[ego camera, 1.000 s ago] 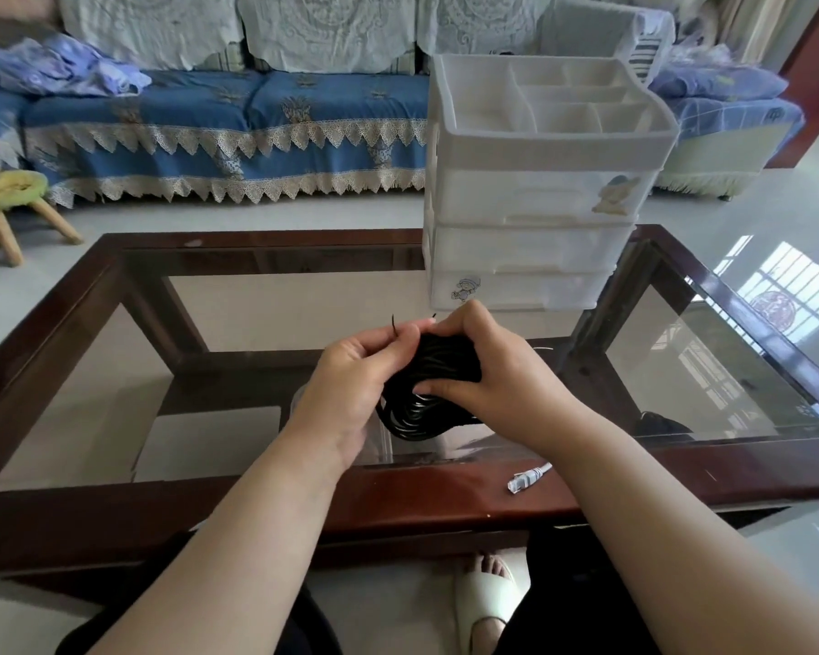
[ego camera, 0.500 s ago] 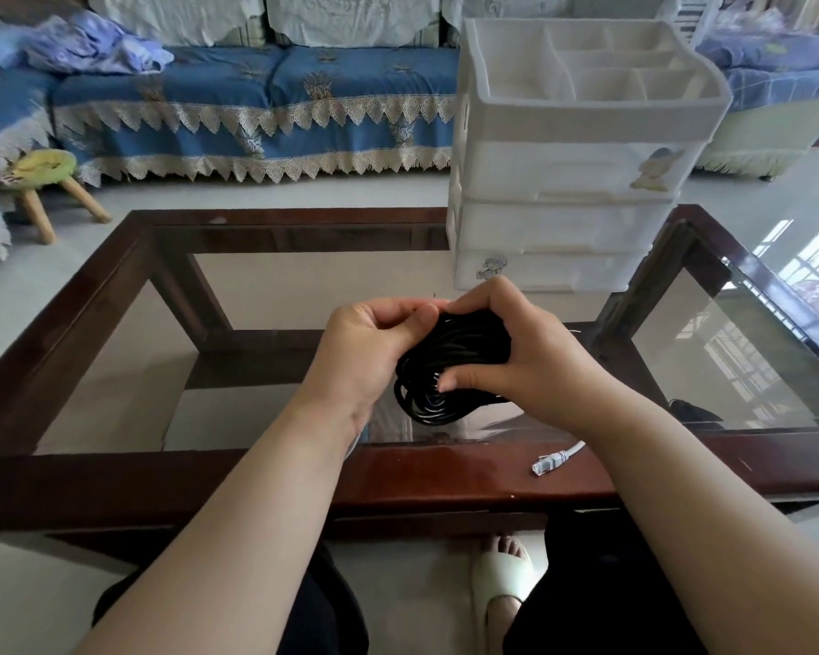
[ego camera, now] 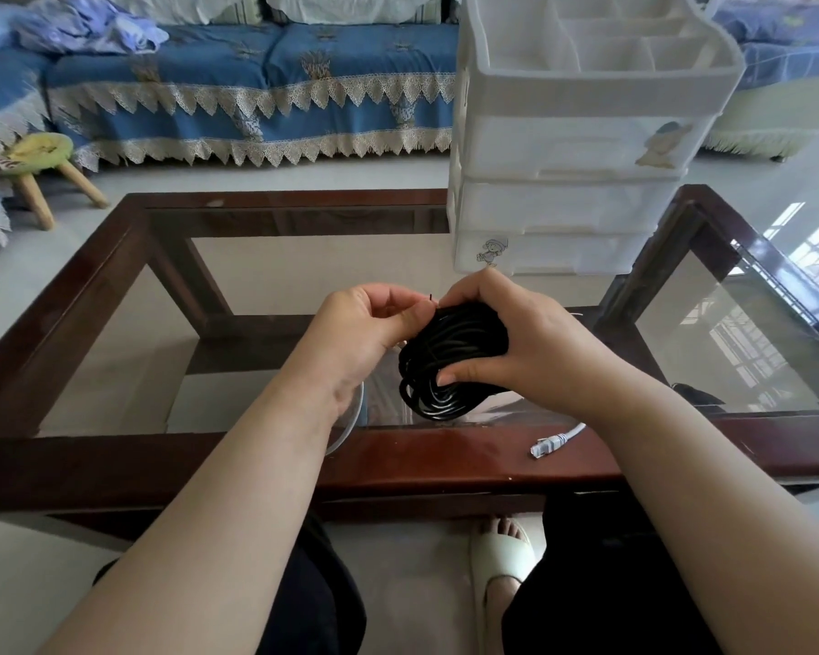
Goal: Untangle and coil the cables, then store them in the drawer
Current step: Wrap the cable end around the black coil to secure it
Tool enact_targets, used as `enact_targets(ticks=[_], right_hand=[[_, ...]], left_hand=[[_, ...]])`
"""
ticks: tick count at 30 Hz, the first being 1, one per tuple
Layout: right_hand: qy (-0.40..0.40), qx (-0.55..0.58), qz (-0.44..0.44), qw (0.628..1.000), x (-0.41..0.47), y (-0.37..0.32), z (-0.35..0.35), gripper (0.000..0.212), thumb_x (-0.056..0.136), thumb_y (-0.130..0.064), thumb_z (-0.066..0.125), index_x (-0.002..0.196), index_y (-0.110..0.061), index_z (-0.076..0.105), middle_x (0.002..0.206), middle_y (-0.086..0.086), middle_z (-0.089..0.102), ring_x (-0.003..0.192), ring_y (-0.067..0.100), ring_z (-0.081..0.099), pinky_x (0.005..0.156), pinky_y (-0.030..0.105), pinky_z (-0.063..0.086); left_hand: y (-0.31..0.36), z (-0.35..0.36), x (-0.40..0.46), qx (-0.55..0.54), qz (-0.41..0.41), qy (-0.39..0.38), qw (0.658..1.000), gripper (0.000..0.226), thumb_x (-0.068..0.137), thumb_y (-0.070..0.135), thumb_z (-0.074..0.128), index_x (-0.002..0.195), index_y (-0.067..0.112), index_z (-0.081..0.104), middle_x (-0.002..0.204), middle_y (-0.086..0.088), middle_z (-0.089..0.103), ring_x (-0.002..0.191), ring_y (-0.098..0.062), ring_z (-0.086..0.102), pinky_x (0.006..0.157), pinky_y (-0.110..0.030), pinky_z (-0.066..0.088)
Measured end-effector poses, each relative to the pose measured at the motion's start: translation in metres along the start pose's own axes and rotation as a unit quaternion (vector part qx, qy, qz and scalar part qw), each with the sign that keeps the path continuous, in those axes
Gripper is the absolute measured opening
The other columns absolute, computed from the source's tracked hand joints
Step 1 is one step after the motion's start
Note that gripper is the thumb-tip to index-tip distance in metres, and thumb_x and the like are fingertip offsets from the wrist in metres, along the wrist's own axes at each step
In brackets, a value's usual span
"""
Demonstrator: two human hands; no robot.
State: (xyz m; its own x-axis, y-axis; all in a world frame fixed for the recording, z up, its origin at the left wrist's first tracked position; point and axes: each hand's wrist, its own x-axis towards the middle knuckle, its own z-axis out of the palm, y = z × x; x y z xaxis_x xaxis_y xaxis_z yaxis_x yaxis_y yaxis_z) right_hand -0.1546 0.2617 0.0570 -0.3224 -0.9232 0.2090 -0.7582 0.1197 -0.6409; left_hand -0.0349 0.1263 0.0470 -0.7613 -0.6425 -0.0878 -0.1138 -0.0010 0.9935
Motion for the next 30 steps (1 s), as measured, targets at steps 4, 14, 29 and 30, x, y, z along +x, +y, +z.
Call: enact_targets(ticks=[4, 14, 29, 30], right_hand=[[-0.004, 0.010, 0.005, 1.000, -0.001, 0.000, -0.001, 0.055, 0.065, -0.042, 0.082, 0.106, -0.037, 0.046, 0.105, -0.014, 0.061, 0.095, 0.002, 0.056, 0.081, 0.024, 0.047], [-0.030, 0.033, 0.033, 0.998, -0.002, 0.002, -0.004, 0.056, 0.064, -0.038, 0.084, 0.109, -0.025, 0.053, 0.095, -0.012, 0.064, 0.088, 0.003, 0.058, 0.077, 0.025, 0.047], [-0.103, 0.144, 0.069, 0.982, -0.011, 0.005, -0.014, 0.052, 0.061, -0.041, 0.081, 0.106, -0.025, 0.059, 0.097, -0.011, 0.069, 0.092, 0.003, 0.065, 0.084, 0.023, 0.053], [-0.104, 0.152, 0.071, 0.980, -0.011, 0.006, -0.015, 0.052, 0.060, -0.041, 0.080, 0.106, -0.024, 0.060, 0.097, -0.010, 0.069, 0.092, 0.005, 0.066, 0.084, 0.023, 0.053]], left_hand=[[0.003, 0.000, -0.002, 0.031, 0.027, 0.003, 0.999, 0.003, 0.084, 0.016, 0.070, 0.082, 0.014, 0.071, 0.078, -0.005, 0.071, 0.074, -0.017, 0.066, 0.075, -0.026, 0.056], [-0.008, -0.004, 0.006, 0.411, 0.288, 0.026, 0.865, 0.014, 0.094, 0.025, 0.058, 0.084, 0.014, 0.060, 0.082, 0.006, 0.049, 0.086, -0.015, 0.044, 0.074, -0.031, 0.041], [-0.004, -0.010, 0.005, 0.404, 0.174, -0.200, 0.875, 0.029, 0.102, 0.024, 0.044, 0.073, 0.030, 0.044, 0.069, 0.010, 0.048, 0.066, -0.001, 0.045, 0.060, -0.017, 0.032], [-0.004, -0.009, 0.004, 0.388, 0.158, -0.207, 0.884, 0.029, 0.102, 0.024, 0.045, 0.074, 0.029, 0.046, 0.068, 0.009, 0.048, 0.062, -0.001, 0.044, 0.058, -0.017, 0.032]])
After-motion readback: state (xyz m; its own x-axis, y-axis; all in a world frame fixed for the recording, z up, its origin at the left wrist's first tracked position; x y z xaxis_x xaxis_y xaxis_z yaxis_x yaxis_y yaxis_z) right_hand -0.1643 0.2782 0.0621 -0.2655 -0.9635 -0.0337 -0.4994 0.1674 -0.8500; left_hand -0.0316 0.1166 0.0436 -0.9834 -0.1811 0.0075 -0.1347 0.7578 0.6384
